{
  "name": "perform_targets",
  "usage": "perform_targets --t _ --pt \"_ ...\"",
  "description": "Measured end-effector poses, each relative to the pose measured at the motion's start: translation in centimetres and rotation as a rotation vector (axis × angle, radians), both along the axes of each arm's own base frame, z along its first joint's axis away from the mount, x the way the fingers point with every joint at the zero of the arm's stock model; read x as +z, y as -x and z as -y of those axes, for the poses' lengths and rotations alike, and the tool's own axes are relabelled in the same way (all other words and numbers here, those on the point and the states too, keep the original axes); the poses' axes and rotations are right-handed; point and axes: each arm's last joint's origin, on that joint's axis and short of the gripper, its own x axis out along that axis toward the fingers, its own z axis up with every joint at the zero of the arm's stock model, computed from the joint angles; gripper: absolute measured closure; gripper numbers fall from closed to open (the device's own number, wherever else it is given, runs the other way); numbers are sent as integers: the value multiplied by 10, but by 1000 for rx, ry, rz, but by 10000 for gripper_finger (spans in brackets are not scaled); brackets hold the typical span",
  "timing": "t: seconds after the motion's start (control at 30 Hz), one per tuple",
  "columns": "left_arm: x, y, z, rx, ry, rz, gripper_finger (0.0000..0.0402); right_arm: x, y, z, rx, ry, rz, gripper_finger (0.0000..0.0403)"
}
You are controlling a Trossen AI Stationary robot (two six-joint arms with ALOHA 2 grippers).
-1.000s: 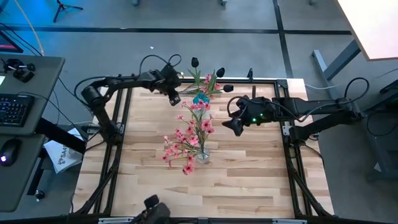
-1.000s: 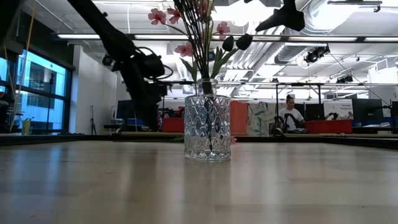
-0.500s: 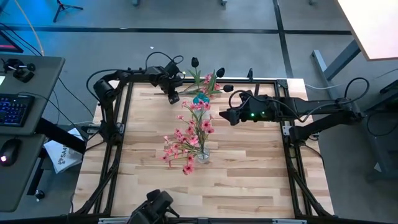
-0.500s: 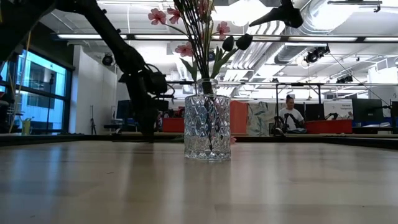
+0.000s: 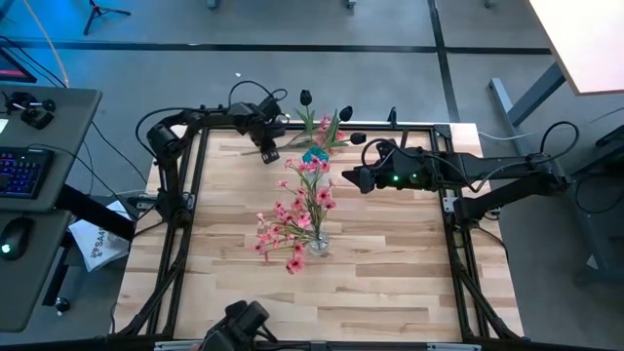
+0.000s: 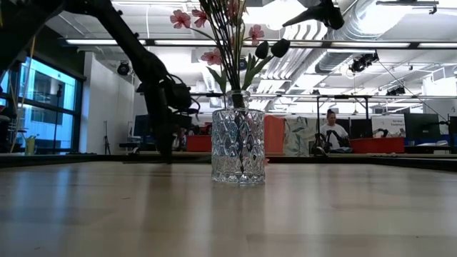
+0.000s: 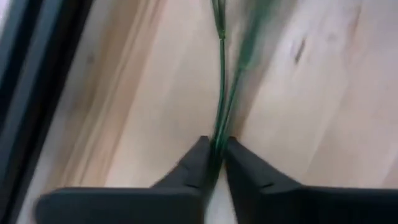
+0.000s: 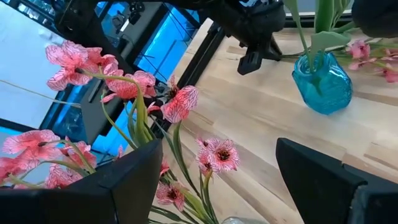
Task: Sort flowers into vase by color
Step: Put the pink flower into the transparent vase
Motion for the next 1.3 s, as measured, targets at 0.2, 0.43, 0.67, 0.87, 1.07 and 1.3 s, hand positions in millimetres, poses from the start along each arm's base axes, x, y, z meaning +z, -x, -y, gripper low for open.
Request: perform_targets --t 0.2,0.43,0.67,0.87,1.07,1.3 --pt "13 11 9 8 28 -65 397 0 0 -1 50 24 -13 93" --pt "67 42 14 149 -63 113 401 0 0 -2 113 84 -33 93" --pt "126 88 56 312 -202 342 401 0 -1 -3 192 169 -55 93" --pt "174 117 106 430 -321 642 401 4 -3 -5 323 261 -21 93" --pt "221 137 152 410 -411 1052 401 8 -5 -7 422 369 11 93" --pt "244 151 191 256 -377 1448 401 30 -10 -5 481 478 241 93"
